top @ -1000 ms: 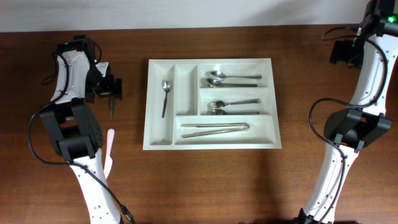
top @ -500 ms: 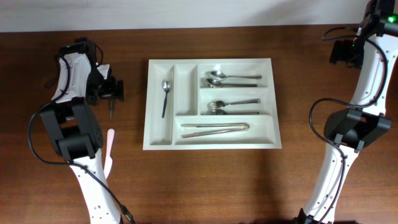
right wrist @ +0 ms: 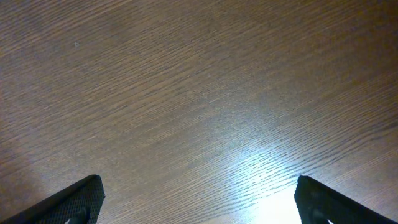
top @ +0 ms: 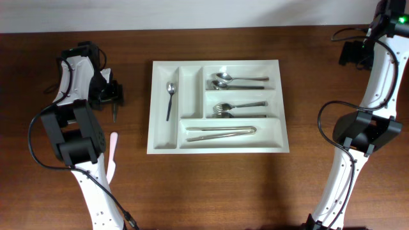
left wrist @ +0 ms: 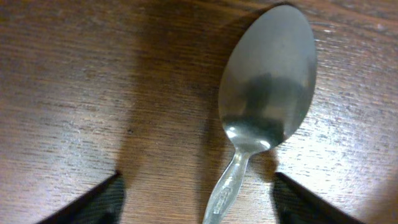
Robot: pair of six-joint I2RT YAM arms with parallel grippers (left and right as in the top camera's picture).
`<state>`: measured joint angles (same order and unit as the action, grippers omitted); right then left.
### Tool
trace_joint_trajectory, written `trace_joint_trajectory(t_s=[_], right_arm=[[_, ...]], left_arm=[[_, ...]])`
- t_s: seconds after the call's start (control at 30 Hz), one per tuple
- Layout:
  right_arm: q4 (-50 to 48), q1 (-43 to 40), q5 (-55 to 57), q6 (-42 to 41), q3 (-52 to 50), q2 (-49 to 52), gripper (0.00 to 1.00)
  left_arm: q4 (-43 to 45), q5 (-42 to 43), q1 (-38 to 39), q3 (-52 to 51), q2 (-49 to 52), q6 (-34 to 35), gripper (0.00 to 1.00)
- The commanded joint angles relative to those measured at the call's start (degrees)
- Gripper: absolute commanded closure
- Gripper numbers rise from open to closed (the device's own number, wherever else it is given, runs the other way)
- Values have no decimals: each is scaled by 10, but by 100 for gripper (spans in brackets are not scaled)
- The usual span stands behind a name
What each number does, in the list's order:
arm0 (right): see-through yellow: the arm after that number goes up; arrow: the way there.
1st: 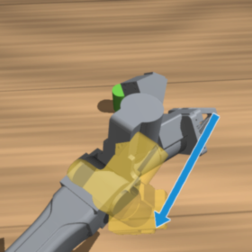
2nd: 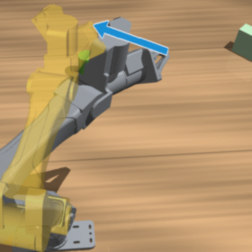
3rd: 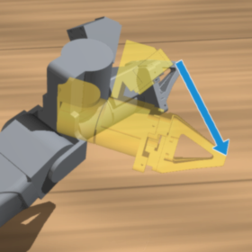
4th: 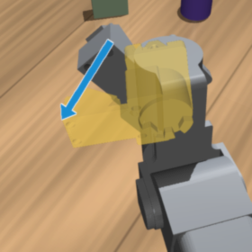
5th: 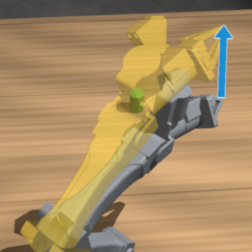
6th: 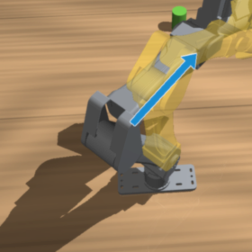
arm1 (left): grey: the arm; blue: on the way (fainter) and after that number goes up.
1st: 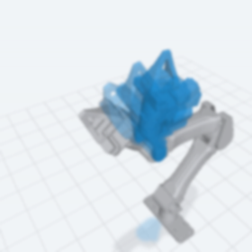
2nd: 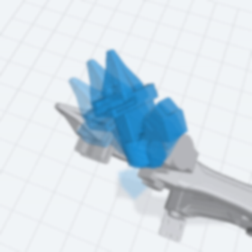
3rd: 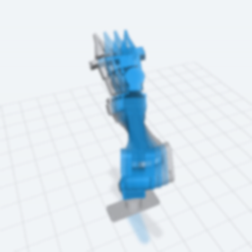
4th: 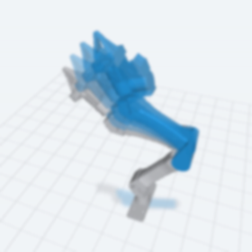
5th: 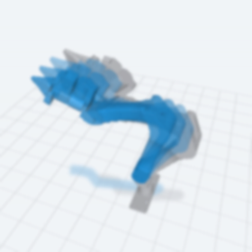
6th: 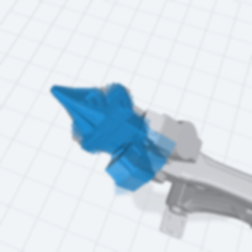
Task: Pack container
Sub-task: 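Close the left gripper on the remaining spoon's handle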
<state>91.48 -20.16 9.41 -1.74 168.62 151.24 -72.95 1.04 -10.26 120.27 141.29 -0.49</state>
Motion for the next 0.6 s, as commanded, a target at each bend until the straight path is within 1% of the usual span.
trace_joint_trajectory(t_s=[0.0, 0.07, 0.13, 0.2, 0.27, 0.37, 0.47, 0.57], right_arm=[[0, 0, 1, -7, 0, 4, 1], [0, 0, 1, -7, 0, 4, 1], [0, 0, 1, -7, 0, 4, 2], [0, 0, 1, -7, 0, 4, 1], [0, 0, 1, -7, 0, 4, 1], [0, 0, 1, -7, 0, 4, 1], [0, 0, 1, -7, 0, 4, 1], [0, 0, 1, -7, 0, 4, 1]], left_arm=[[3, 5, 1, -10, -14, -1, 39], [3, 5, 1, -10, -14, -1, 53], [4, 5, 1, -10, -14, -1, 62], [4, 5, 1, -10, -14, -1, 66], [4, 5, 1, -10, -14, -1, 73], [4, 6, 1, -10, -14, -2, 76], [5, 7, 2, -10, -14, -1, 87], [5, 7, 1, -10, -14, -1, 93]])
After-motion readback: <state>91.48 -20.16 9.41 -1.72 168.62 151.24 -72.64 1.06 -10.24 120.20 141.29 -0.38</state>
